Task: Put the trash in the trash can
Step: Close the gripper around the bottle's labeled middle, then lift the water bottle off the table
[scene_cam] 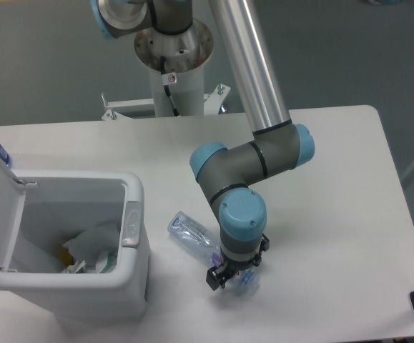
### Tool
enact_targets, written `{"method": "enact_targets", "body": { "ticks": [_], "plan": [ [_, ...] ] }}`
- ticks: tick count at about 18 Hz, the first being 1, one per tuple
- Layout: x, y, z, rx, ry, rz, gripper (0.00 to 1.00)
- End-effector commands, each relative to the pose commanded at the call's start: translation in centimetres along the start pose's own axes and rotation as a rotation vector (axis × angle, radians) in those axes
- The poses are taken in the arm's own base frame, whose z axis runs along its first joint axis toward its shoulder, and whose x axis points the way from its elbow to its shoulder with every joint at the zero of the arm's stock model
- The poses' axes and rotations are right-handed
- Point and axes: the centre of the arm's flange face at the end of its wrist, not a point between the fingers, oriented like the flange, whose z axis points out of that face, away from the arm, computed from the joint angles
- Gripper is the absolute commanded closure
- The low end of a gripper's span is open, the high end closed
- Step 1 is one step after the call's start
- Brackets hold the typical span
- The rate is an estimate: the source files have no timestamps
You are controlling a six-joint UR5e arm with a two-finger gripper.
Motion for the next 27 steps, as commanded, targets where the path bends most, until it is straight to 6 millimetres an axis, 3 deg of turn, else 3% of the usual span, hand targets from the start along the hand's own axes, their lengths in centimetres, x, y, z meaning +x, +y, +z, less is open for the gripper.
{"method": "enact_targets", "body": {
  "ticks": [3,10,16,19,23,27],
  "plan": [
    [0.0,0.0,-0.1,0.001,0.0,-0.006,0.3],
    [-0.1,0.2,-0.6,0.006,-0.006,-0.005,0.33],
    [-0.3,-0.1,-3.9,0.054,0.005,-0.003,0.33],
    [-1.0,-0.9,-9.3,0.135,0.032,-0.019,0.33],
    [-4.2,-4.2,-22.0,0.342,0.13,-0.129,0.33],
    [-4.0,-5.6,-30.6,0.476,0.278,-0.156,0.33]
  ]
}}
